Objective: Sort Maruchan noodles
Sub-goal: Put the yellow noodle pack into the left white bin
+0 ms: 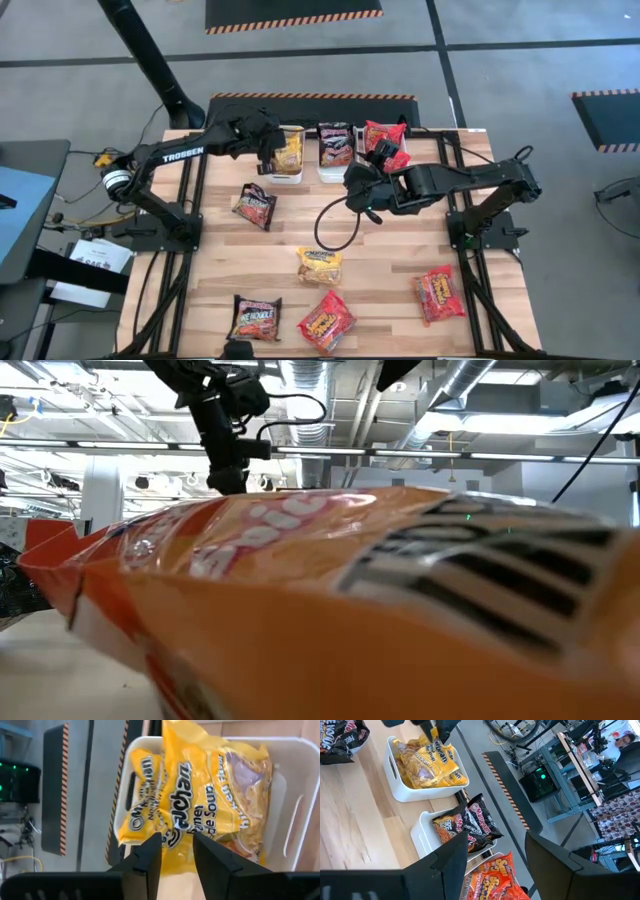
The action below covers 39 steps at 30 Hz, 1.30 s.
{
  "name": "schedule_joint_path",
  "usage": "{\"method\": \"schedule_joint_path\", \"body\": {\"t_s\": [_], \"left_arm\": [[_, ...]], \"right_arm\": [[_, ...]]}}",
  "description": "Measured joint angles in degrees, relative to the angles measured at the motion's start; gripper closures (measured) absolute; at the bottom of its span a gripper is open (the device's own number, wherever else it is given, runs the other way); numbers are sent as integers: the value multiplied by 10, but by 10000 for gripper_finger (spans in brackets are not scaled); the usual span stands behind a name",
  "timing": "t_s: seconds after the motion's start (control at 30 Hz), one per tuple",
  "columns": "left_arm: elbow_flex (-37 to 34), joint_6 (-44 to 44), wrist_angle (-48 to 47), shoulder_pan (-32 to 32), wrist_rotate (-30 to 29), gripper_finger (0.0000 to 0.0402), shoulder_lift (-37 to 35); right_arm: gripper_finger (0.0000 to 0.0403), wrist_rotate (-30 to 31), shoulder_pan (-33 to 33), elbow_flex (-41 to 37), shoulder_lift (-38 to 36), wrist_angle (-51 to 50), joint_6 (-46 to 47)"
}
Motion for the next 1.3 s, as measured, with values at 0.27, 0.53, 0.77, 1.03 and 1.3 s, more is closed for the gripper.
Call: {"method": "schedule_joint_path", "body": {"t_s": [0.27,0.53,0.77,1.03,1.3], "left_arm": [[55,-39,-66,0,57,297,-1],[51,-66,-65,1,167,297,39],[51,-59,-53,13,168,297,99],[53,-75,-67,17,236,297,128],[52,-95,-116,19,244,297,132]], "right_arm": [[182,0,0,0,0,-7,0],[182,0,0,0,0,-16,0],[182,-2,0,0,0,-30,1],[182,-3,0,0,0,-32,1],[182,-3,0,0,0,-32,1]]}}
